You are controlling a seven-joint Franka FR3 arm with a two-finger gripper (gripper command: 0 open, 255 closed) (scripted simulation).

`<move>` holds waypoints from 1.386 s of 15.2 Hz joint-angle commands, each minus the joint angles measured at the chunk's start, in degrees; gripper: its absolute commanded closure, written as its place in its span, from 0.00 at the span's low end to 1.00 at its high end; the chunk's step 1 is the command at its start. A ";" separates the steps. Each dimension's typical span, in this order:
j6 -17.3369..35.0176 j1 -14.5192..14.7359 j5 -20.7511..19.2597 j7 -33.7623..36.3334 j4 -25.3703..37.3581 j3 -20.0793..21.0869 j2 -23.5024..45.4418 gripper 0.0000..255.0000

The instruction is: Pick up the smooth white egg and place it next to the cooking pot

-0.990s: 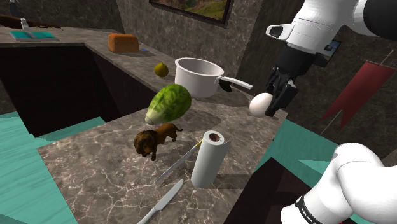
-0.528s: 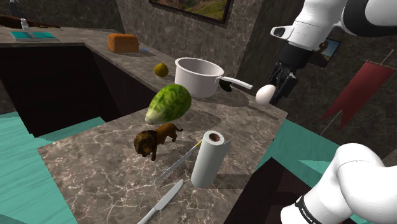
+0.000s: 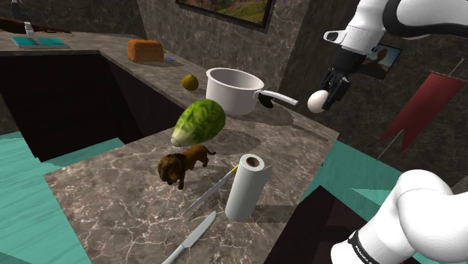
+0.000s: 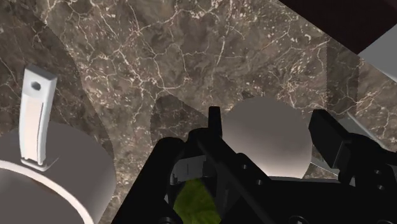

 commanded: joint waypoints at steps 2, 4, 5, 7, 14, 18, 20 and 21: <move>0.78 -0.83 -1.66 -4.18 2.26 -3.77 2.58 1.00; 1.29 -1.26 -2.50 -6.96 4.10 -6.31 4.60 1.00; 1.54 -1.44 -2.83 -8.37 5.12 -7.57 5.71 1.00; 2.05 -1.70 -3.31 -11.22 7.33 -10.15 8.08 1.00; 3.56 -1.85 -2.43 -21.91 17.07 -19.65 18.42 1.00; 3.92 -1.87 0.68 -29.00 24.17 -25.54 26.18 1.00; 3.81 -2.17 3.27 -32.98 28.23 -28.56 30.79 1.00; 3.64 -2.48 4.87 -35.09 30.41 -30.06 33.33 1.00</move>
